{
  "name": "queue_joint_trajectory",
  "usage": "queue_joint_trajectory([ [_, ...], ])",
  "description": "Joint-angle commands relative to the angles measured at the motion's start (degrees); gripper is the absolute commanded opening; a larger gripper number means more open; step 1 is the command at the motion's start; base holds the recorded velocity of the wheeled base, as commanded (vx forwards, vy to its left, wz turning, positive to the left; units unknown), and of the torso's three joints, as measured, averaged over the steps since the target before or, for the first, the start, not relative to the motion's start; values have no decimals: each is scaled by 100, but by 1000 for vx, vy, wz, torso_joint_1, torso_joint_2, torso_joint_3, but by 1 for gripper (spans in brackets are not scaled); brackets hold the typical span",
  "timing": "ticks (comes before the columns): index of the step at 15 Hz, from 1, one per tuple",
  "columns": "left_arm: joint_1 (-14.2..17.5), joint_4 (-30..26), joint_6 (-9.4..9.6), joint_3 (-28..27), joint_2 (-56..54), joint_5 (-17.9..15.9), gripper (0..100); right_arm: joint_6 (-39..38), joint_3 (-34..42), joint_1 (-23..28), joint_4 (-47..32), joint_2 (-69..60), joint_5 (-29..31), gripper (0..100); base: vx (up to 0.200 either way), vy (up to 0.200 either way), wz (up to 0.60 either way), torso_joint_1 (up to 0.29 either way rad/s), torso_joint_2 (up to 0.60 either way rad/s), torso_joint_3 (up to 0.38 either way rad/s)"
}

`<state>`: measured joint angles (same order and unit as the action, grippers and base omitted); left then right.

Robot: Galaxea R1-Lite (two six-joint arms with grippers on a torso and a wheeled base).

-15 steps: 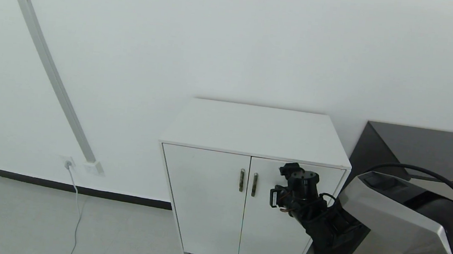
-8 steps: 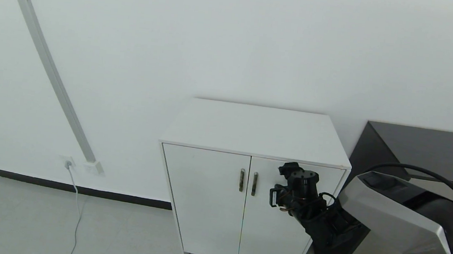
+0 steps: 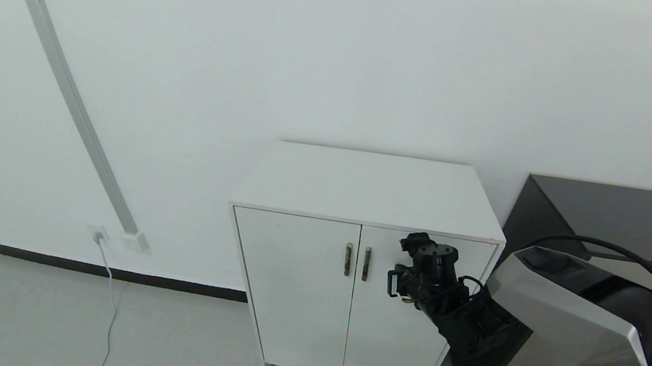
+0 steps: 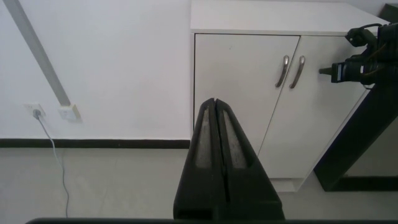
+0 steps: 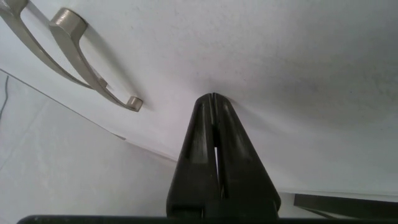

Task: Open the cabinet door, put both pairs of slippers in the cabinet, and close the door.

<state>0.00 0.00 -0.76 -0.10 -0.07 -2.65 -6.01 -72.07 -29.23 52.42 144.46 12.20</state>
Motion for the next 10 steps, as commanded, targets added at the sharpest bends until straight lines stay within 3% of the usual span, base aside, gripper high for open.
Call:
queue_joint_trajectory([
  [1, 0, 0, -4, 1, 7, 1, 0, 12, -61, -3, -74, 3, 1, 0, 0, 0, 0, 0, 0, 0],
  [10, 0, 0, -4, 1, 7, 1, 0, 12, -290, 5, -303, 21, 10, 0, 0, 0, 0, 0, 0, 0],
])
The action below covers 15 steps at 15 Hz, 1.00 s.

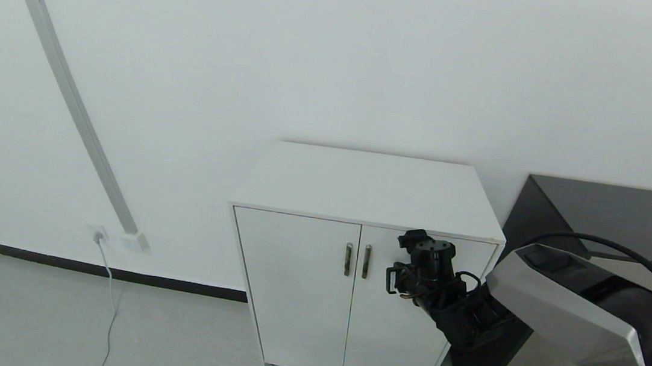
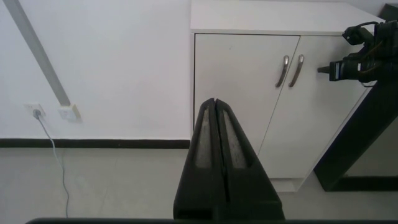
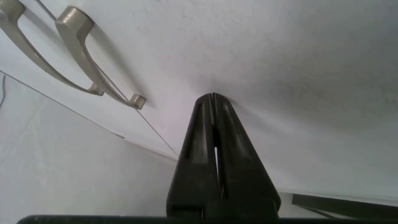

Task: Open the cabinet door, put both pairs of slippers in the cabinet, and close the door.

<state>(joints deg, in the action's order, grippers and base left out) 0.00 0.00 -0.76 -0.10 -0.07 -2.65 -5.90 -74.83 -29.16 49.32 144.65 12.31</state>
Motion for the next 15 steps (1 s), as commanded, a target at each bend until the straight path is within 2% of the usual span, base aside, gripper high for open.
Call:
queue_joint_trajectory([
  [1, 0, 0, -4, 1, 7, 1, 0, 1, -23, -2, 7, 1, -1, 0, 0, 0, 0, 0, 0, 0],
  [4, 0, 0, -4, 1, 7, 10, 0, -8, 29, 24, 7, -25, -1, 0, 0, 0, 0, 0, 0, 0],
  [7, 0, 0, -4, 1, 7, 1, 0, -34, 557, -11, 113, -394, -1, 0, 0, 0, 0, 0, 0, 0],
  [12, 0, 0, -12, 1, 7, 10, 0, -52, 2517, -2, 956, -1748, -1, 0, 0, 0, 0, 0, 0, 0],
  [13, 0, 0, -12, 1, 7, 18, 0, -52, 3141, 24, 1132, -2293, 8, 0, 0, 0, 0, 0, 0, 0],
  [15, 0, 0, -12, 1, 7, 18, 0, -52, 3941, 174, 1150, -3154, 34, 0, 0, 0, 0, 0, 0, 0],
])
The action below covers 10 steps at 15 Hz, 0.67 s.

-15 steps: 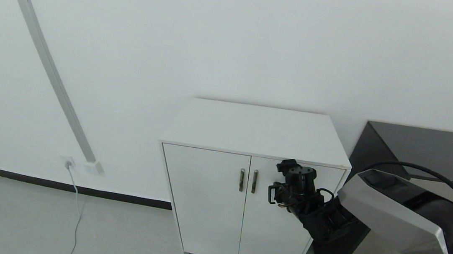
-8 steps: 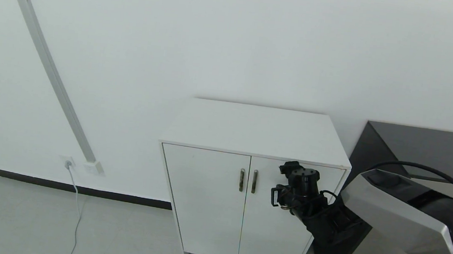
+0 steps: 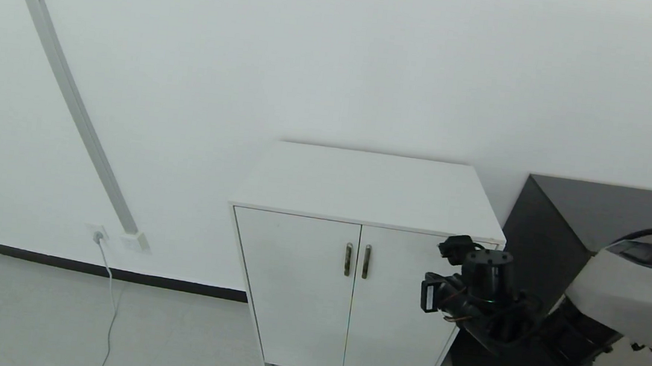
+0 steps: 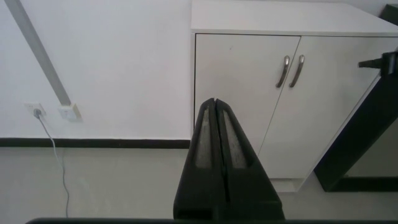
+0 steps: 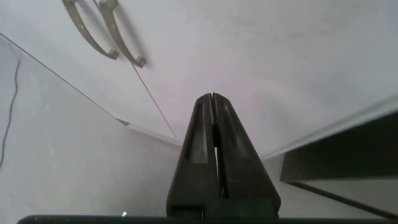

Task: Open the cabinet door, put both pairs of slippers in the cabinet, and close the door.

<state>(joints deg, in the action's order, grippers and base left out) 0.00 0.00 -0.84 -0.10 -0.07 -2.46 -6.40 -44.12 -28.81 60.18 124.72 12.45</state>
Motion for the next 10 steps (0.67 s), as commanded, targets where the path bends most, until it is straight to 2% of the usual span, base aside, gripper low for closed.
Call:
queue_joint_trajectory([
  [1, 0, 0, -4, 1, 7, 0, 0, -2, 1151, 209, 64, -1468, 21, 0, 0, 0, 0, 0, 0, 0],
  [3, 0, 0, -4, 1, 7, 0, 0, 16, 2171, 569, 64, -2567, 109, 0, 0, 0, 0, 0, 0, 0],
  [5, 0, 0, -4, 1, 7, 0, 0, 51, 2830, 1070, 11, -3419, 214, 0, 0, 0, 0, 0, 0, 0],
  [7, 0, 0, -13, 1, 7, 9, 0, 227, 3357, 1835, -253, -4123, 504, 0, 0, 0, 0, 0, 0, 0],
  [8, 0, 0, -13, 1, 7, 9, 0, 262, 3489, 2037, -358, -4281, 575, 0, 0, 0, 0, 0, 0, 0],
  [9, 0, 0, -4, 1, 7, 9, 0, 280, 3753, 2661, -517, -4729, 601, 0, 0, 0, 0, 0, 0, 0],
  [10, 0, 0, -13, 1, 7, 9, 0, 359, 3876, 3056, -666, -5028, 575, 0, 0, 0, 0, 0, 0, 0],
])
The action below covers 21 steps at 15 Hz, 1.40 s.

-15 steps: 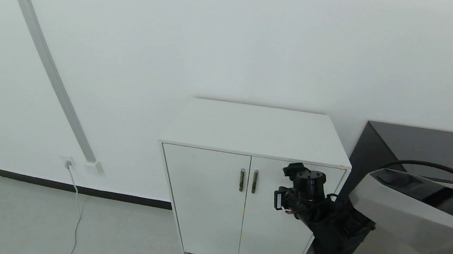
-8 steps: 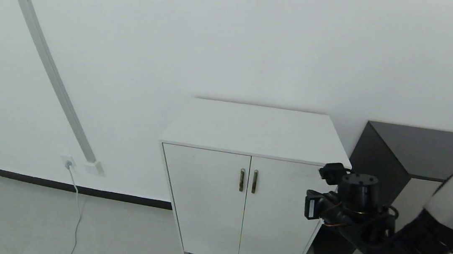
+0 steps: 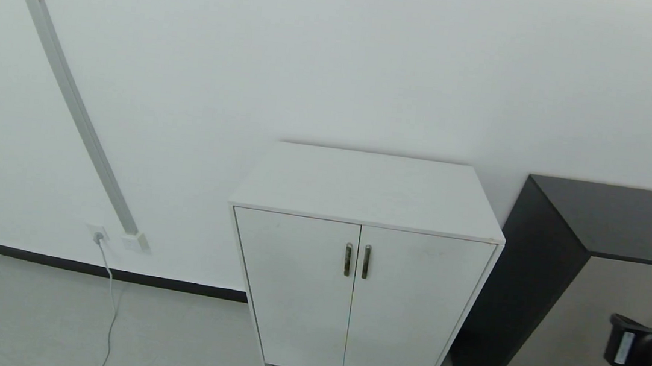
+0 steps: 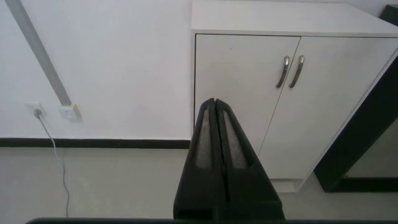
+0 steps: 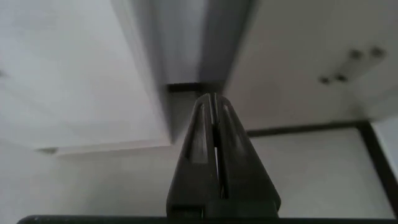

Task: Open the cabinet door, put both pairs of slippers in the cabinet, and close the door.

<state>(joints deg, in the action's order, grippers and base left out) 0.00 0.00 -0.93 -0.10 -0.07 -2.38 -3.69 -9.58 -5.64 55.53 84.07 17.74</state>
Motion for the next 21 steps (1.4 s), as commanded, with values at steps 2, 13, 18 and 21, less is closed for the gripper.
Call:
queue_joint_trajectory([
  [2, 0, 0, -4, 1, 7, 0, 0, 264, 615, 1188, -605, -1692, -113, 0, 0, 0, 0, 0, 0, 0],
  [13, 0, 0, -4, 1, 7, -8, 0, 721, -114, 1109, -5228, -5770, -2617, 0, 0, 0, 0, 0, 0, 0],
  [18, 0, 0, -4, 1, 7, -8, 0, 739, 659, 934, -5236, -6121, -2635, 0, 0, 0, 0, 0, 0, 0],
  [21, 0, 0, -4, 1, 7, -8, 0, 747, 958, 767, -5263, -6130, -2609, 0, 0, 0, 0, 0, 0, 0],
])
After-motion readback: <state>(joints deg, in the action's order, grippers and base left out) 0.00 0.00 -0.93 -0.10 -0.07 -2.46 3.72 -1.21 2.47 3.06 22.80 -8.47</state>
